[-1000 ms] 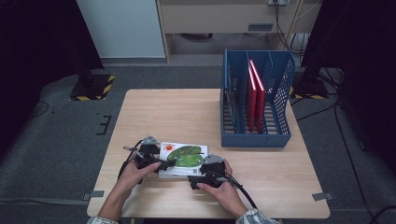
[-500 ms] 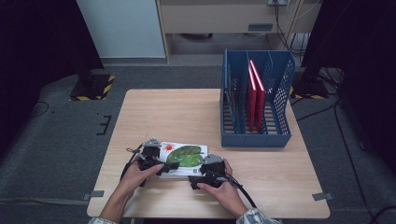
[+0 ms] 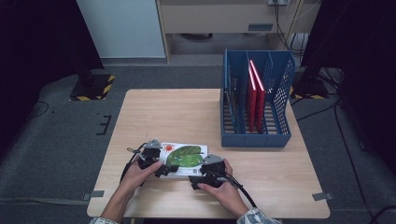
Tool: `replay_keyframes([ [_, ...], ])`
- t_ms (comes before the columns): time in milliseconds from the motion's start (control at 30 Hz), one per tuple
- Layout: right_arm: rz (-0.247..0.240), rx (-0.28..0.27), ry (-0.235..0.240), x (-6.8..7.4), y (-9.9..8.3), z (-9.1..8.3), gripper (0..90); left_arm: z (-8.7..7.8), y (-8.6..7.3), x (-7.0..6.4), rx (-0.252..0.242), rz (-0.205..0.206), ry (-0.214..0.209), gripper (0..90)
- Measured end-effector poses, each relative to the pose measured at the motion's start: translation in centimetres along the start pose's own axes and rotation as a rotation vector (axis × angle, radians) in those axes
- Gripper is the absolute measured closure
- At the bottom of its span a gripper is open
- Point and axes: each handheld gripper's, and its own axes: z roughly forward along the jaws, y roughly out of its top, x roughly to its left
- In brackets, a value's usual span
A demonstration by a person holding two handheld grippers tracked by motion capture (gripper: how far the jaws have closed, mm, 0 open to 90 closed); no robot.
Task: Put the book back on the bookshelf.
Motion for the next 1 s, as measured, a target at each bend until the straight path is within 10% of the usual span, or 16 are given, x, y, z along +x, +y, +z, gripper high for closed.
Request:
replay_keyframes([
  [733, -0.059, 0.009, 0.012, -0.3, -0.1, -0.5, 7.3, -0.3, 0.1, 0.1, 0.002, -0.013, -0.046, 29.6],
  [1000, -0.053, -0.022, 0.091, -1.0, 0.2, -1.9, 12.6, -0.5, -0.3, 0.1, 0.003, -0.018, -0.054, 38.0],
])
